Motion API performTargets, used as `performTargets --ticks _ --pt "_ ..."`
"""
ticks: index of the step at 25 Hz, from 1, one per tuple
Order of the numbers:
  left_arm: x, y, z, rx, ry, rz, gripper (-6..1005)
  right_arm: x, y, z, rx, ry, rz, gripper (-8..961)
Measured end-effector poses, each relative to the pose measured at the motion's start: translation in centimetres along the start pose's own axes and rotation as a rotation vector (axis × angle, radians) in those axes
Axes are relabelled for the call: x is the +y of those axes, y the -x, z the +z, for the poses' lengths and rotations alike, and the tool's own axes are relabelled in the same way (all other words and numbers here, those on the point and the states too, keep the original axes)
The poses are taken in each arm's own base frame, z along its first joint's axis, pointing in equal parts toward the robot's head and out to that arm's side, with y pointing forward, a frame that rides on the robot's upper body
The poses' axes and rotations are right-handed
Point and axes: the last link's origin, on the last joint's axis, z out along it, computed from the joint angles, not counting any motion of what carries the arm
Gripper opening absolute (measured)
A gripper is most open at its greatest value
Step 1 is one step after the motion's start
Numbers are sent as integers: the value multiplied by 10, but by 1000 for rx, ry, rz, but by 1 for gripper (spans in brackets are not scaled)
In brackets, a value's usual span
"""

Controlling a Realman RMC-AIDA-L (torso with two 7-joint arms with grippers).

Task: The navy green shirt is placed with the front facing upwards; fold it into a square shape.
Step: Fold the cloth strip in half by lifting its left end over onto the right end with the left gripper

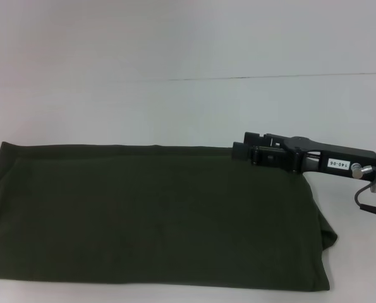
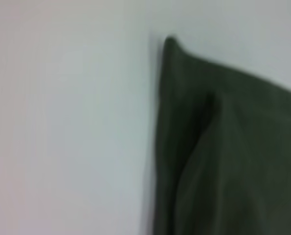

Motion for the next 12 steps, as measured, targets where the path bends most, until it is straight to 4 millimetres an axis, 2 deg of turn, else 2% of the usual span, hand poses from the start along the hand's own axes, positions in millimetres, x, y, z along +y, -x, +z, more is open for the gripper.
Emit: performTargets --ticks 3,11,12 --pt "11 -18 4 12 31 24 467 0 0 0 -2 2 -1 945" --pt "21 -36 20 16 12 77 842 2 -6 0 1 13 19 945" --pt "20 -37 20 17 -1 85 844 2 -7 0 0 13 22 945"
